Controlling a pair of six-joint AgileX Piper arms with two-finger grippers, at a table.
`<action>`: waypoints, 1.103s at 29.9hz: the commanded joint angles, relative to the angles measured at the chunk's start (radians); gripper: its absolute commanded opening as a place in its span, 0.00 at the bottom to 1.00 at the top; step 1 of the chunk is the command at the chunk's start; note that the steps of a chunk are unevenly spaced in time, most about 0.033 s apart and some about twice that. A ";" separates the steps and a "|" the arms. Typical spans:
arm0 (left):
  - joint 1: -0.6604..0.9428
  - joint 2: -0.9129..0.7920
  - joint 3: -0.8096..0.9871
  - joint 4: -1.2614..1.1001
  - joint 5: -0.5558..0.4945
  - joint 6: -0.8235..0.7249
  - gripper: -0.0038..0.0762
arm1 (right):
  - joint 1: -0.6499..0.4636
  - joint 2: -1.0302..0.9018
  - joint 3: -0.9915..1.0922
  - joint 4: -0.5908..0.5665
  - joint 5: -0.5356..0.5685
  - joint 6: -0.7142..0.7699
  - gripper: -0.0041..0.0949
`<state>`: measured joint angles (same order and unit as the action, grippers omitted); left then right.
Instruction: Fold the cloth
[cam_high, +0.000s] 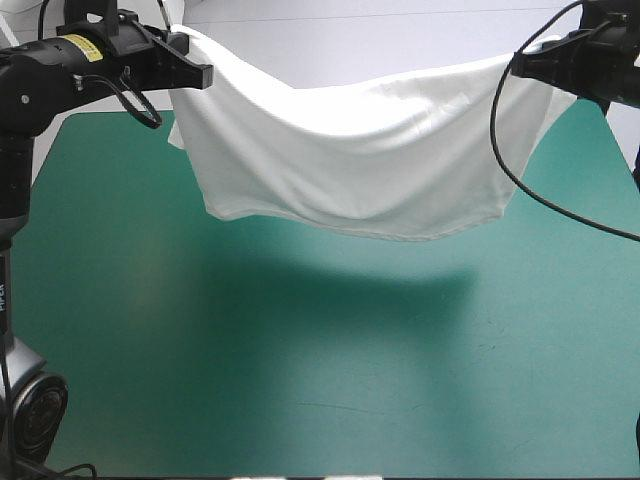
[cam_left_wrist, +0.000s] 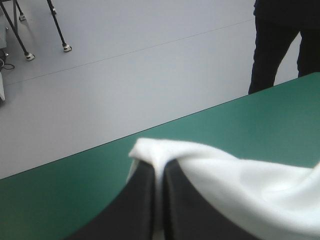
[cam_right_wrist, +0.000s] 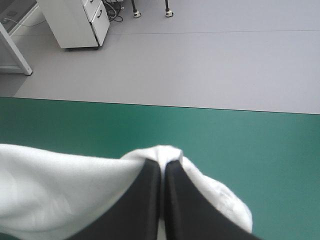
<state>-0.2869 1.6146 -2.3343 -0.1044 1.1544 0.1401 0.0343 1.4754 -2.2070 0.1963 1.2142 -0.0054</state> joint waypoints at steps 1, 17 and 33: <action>-0.001 -0.013 -0.024 -0.002 -0.126 -0.003 0.04 | -0.003 -0.005 -0.023 0.002 -0.108 -0.016 0.02; 0.001 0.187 -0.024 0.104 -0.650 -0.007 0.04 | -0.003 0.201 -0.031 0.000 -0.489 -0.075 0.02; 0.001 0.371 0.084 0.142 -0.168 -0.148 0.04 | -0.046 0.388 0.090 0.095 0.003 -0.002 0.02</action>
<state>-0.2859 2.0283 -2.2840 0.0585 0.9914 0.0198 0.0133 1.8908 -2.1707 0.2371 1.1852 0.0000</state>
